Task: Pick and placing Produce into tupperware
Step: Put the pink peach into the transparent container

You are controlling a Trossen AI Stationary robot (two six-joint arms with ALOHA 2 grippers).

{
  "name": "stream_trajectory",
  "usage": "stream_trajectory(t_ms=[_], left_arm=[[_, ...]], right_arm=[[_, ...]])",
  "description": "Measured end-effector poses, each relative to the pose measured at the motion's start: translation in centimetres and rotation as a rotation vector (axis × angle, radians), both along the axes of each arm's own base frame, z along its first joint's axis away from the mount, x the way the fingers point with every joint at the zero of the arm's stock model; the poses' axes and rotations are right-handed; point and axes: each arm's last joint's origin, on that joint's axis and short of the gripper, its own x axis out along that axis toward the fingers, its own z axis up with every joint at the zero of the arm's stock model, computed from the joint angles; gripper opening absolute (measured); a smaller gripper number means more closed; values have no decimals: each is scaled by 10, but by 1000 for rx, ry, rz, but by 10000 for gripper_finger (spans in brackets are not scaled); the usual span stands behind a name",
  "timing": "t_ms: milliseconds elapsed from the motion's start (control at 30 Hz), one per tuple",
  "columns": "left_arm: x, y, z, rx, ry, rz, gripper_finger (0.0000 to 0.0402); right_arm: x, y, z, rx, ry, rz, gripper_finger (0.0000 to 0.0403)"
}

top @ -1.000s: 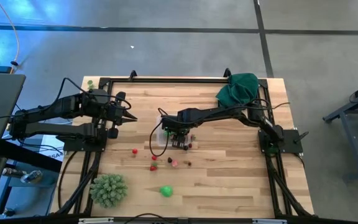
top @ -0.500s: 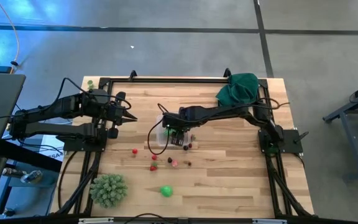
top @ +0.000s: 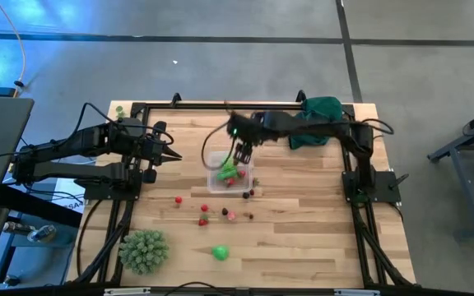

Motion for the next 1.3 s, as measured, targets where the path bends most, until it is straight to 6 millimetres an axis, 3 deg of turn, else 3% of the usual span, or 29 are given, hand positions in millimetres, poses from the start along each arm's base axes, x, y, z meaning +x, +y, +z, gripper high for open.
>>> stream_trajectory(t_ms=[267, 500, 933, 1067, 1300], left_arm=[[0, 0, 0, 0, 0, 0, 19], [0, 0, 0, 0, 0, 0, 19], [0, 0, 0, 0, 0, 0, 19], [0, 0, 0, 0, 0, 1, 19], [0, 0, 0, 0, -1, 0, 19]], right_arm=[[-30, -75, -5, 356, -24, -178, 227], [-44, -106, -22, 533, -5, -398, 227], [-19, -103, -57, 761, -36, -680, 227], [-14, -94, -68, 728, 16, -710, 227], [-9, -83, -69, 658, 36, -647, 227]])
